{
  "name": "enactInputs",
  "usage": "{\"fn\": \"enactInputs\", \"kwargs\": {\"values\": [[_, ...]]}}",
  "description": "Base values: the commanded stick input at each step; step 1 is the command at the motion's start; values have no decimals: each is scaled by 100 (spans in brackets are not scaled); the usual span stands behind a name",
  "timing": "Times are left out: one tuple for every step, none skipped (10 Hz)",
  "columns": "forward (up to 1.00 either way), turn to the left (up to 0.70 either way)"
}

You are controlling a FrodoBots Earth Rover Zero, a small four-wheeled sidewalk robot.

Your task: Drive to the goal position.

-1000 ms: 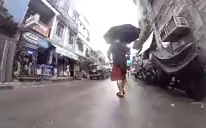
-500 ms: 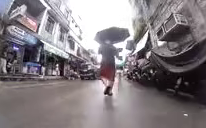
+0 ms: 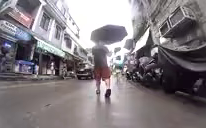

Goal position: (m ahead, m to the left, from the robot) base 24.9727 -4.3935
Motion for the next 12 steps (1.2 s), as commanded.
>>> {"fn": "enactInputs", "kwargs": {"values": [[99,0],[99,0],[99,0],[99,0],[99,0],[99,0],[99,0],[99,-28],[99,-37],[99,-15],[99,0],[99,0]]}}
